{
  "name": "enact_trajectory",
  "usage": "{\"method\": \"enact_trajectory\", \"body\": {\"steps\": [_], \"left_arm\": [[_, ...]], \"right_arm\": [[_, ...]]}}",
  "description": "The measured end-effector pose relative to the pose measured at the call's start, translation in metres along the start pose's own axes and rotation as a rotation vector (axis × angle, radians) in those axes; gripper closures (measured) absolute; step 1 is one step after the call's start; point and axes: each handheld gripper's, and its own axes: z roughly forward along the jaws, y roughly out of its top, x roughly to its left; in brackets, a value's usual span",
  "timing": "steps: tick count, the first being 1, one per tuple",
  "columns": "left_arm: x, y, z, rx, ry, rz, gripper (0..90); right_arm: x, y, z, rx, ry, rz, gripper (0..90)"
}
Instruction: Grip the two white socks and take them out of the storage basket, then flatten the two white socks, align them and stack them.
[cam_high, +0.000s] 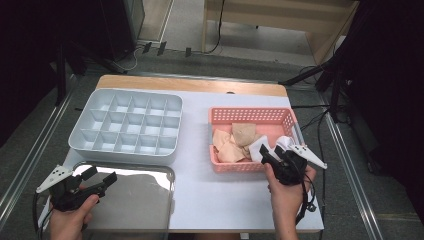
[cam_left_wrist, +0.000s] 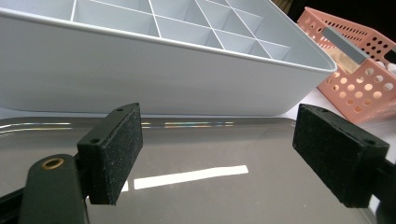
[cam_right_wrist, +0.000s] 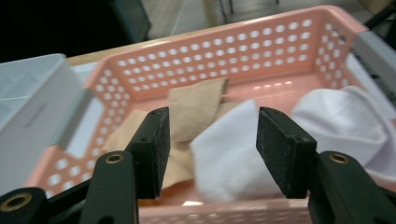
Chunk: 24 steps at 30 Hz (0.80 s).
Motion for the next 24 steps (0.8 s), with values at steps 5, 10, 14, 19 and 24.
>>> {"method": "enact_trajectory", "body": {"steps": [5, 10, 14, 19, 24], "left_arm": [[0.001, 0.000, 0.001, 0.009, -0.001, 0.000, 16.9], [0.001, -0.001, 0.002, 0.016, 0.000, -0.002, 17.1], [0.001, -0.001, 0.002, 0.021, -0.019, -0.017, 17.1], [0.002, 0.000, 0.001, 0.014, -0.020, -0.020, 17.5], [0.005, 0.000, 0.000, 0.015, -0.019, -0.030, 17.5]], "right_arm": [[-0.008, 0.003, 0.018, 0.065, -0.043, 0.009, 46.0], [-0.007, 0.001, 0.030, 0.114, -0.079, -0.014, 44.1], [-0.007, -0.002, 0.036, 0.159, -0.159, -0.011, 40.9], [-0.008, -0.005, 0.038, 0.179, -0.183, -0.014, 50.7], [-0.012, -0.002, 0.036, 0.202, -0.144, -0.003, 86.4]]}}
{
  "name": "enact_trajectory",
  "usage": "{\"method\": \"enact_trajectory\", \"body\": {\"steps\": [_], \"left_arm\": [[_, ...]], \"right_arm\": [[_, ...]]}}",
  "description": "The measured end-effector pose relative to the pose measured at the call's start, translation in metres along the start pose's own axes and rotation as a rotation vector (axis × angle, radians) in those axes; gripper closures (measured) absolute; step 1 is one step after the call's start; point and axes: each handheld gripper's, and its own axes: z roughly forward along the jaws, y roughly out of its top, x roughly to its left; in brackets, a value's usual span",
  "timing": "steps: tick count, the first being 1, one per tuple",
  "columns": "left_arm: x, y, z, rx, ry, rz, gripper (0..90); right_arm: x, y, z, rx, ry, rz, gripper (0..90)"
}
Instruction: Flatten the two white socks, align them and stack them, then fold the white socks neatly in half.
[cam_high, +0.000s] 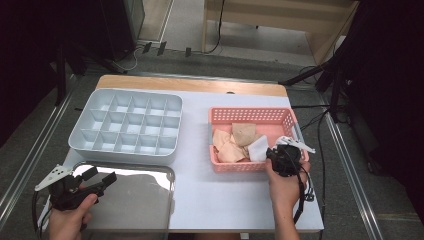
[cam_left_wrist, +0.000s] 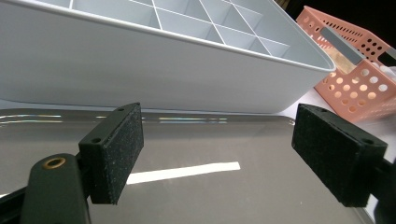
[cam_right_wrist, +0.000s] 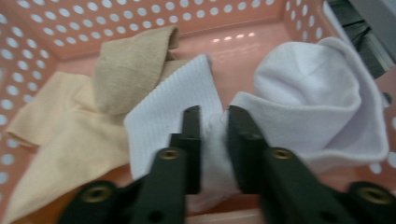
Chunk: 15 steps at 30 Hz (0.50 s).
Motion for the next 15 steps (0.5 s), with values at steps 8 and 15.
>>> {"method": "enact_trajectory", "body": {"steps": [8, 15], "left_arm": [[0.002, 0.001, 0.000, -0.004, -0.007, -0.010, 20.5], [0.001, 0.000, 0.000, 0.001, -0.010, -0.001, 20.2]], "right_arm": [[0.001, 0.006, -0.012, -0.077, 0.106, 0.020, 90.0], [0.021, 0.024, -0.030, -0.141, 0.200, -0.010, 90.0]]}}
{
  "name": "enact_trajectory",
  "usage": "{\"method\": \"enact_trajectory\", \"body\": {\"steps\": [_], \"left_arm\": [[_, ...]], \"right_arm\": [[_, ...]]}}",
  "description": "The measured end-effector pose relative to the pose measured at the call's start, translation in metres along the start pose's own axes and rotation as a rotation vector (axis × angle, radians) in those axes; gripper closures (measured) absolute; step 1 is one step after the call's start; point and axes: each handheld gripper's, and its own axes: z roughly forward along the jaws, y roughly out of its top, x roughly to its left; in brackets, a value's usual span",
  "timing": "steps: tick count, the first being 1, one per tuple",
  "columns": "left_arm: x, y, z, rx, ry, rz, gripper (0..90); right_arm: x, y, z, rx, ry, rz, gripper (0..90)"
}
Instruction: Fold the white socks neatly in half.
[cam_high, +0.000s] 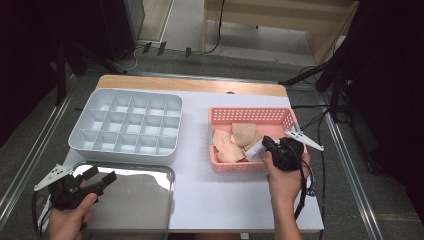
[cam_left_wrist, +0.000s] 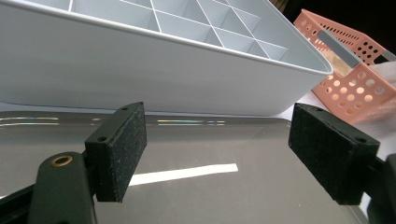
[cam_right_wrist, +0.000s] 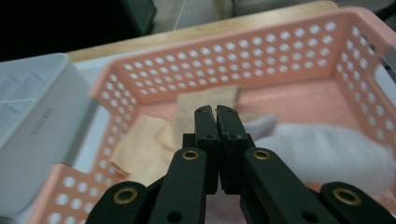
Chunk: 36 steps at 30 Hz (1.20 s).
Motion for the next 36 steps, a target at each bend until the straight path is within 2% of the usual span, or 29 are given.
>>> {"method": "enact_trajectory", "body": {"steps": [2, 5, 6, 8, 9, 10, 13, 15, 19, 21, 23, 25, 26, 29, 32, 34, 36], "left_arm": [[0.000, 0.000, 0.000, -0.002, 0.000, -0.003, 20.2], [0.000, 0.000, -0.001, -0.009, 0.000, -0.003, 20.2], [0.000, 0.000, -0.001, -0.010, 0.001, -0.005, 20.3], [0.001, 0.000, -0.001, -0.011, 0.001, -0.008, 20.3], [0.001, 0.000, -0.001, -0.009, 0.002, -0.008, 20.3], [0.002, 0.000, -0.002, -0.007, 0.002, -0.009, 20.3], [0.004, 0.000, -0.002, -0.011, 0.006, -0.013, 20.3], [0.005, 0.000, -0.002, -0.009, 0.007, -0.015, 20.3], [0.005, 0.000, -0.001, -0.010, 0.010, -0.018, 20.3], [0.005, -0.001, 0.000, -0.005, 0.010, -0.015, 20.3], [0.004, -0.001, 0.000, -0.004, 0.010, -0.014, 20.3], [0.004, -0.001, 0.000, -0.001, 0.009, -0.012, 20.3], [0.003, -0.001, 0.001, -0.002, 0.011, -0.012, 20.3], [0.003, -0.002, 0.001, 0.002, 0.012, -0.010, 20.3], [0.003, -0.003, 0.002, 0.007, 0.012, -0.006, 20.3], [0.002, -0.003, 0.002, 0.008, 0.011, -0.006, 20.3], [0.003, -0.003, 0.002, 0.007, 0.011, -0.005, 20.3]], "right_arm": [[0.010, 0.006, -0.001, -0.013, 0.025, -0.024, 90.0], [0.025, 0.013, -0.002, -0.034, 0.077, -0.028, 90.0], [0.030, 0.015, -0.002, -0.042, 0.082, -0.040, 90.0], [0.037, 0.018, 0.000, -0.079, 0.121, -0.070, 90.0], [0.039, 0.019, 0.002, -0.087, 0.119, -0.080, 89.9], [0.039, 0.019, 0.004, -0.091, 0.101, -0.086, 89.9], [0.030, 0.017, 0.013, -0.055, 0.049, -0.060, 89.6], [0.022, 0.013, 0.017, -0.025, -0.009, -0.065, 89.5], [0.003, 0.006, 0.020, 0.019, -0.047, -0.047, 86.6], [-0.006, 0.004, 0.018, 0.029, -0.017, -0.016, 75.8], [-0.014, 0.003, 0.014, 0.015, 0.008, -0.010, 67.2], [-0.021, 0.003, 0.010, 0.003, 0.025, 0.004, 52.4], [-0.024, 0.003, 0.008, 0.008, 0.012, 0.010, 49.8], [-0.030, 0.000, 0.007, 0.046, -0.033, 0.019, 31.5], [-0.033, -0.004, 0.009, 0.086, -0.068, 0.015, 25.5], [-0.034, -0.005, 0.013, 0.110, -0.044, 0.004, 22.6], [-0.032, -0.007, 0.020, 0.164, -0.056, -0.014, 21.3]]}}
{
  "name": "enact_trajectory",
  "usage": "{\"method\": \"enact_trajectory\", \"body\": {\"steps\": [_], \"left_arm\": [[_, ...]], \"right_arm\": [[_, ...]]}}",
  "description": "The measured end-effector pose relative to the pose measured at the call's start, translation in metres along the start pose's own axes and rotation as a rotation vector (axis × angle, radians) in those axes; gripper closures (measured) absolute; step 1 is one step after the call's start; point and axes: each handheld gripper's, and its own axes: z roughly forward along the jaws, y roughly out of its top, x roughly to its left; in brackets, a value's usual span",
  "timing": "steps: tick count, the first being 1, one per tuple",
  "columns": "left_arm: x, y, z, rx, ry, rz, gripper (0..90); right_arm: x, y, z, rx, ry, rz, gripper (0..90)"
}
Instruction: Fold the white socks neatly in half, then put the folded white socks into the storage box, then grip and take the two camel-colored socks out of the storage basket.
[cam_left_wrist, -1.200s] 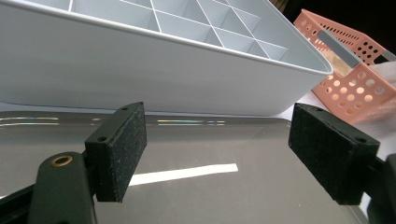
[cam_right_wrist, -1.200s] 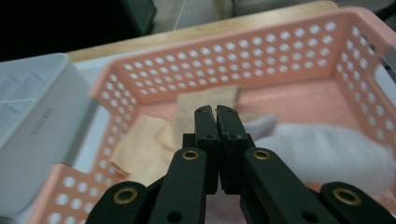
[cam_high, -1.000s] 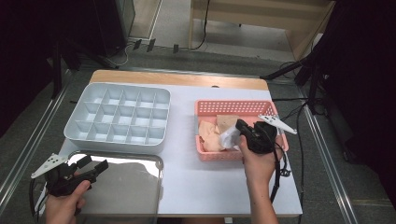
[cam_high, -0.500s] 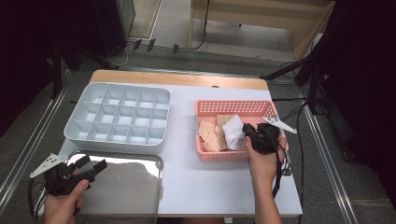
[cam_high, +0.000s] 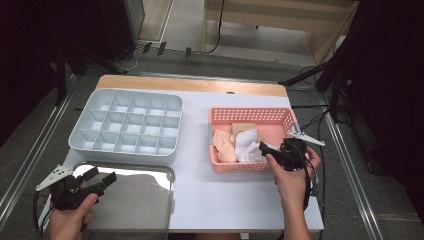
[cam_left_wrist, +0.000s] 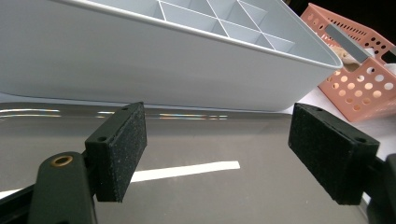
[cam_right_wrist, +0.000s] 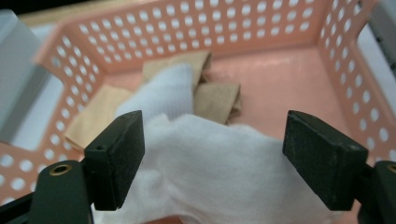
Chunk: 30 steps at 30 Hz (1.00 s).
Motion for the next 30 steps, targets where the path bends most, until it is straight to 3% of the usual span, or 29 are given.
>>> {"method": "enact_trajectory", "body": {"steps": [5, 7, 9, 12, 15, 17, 23, 26, 30], "left_arm": [[0.002, 0.000, -0.001, -0.003, 0.000, -0.010, 20.4], [0.003, 0.001, -0.001, -0.003, 0.001, -0.010, 20.5], [0.003, 0.001, -0.002, -0.004, 0.002, -0.010, 20.5], [0.005, 0.001, -0.003, -0.011, 0.003, -0.019, 20.5], [0.005, 0.002, -0.003, -0.011, 0.002, -0.020, 20.6], [0.005, 0.001, -0.003, -0.010, 0.000, -0.020, 20.7], [0.003, 0.001, -0.002, -0.011, -0.001, -0.015, 20.7], [0.003, 0.001, -0.002, -0.008, -0.001, -0.016, 20.7], [0.003, 0.001, -0.003, -0.011, 0.000, -0.019, 20.8]], "right_arm": [[0.007, -0.002, 0.015, 0.095, -0.083, -0.031, 25.7], [0.007, -0.003, 0.021, 0.136, -0.128, -0.027, 42.5], [0.005, -0.006, 0.024, 0.134, -0.133, -0.037, 71.2], [0.000, -0.006, 0.020, 0.096, -0.039, 0.031, 88.1], [0.002, -0.003, 0.007, -0.007, 0.010, 0.048, 90.0], [0.007, 0.001, 0.000, -0.048, 0.021, 0.014, 90.0], [0.024, 0.015, -0.018, -0.163, 0.132, 0.011, 90.0], [0.036, 0.018, -0.014, -0.167, 0.179, -0.009, 90.0], [0.045, 0.014, 0.006, -0.098, 0.139, -0.024, 89.3]]}}
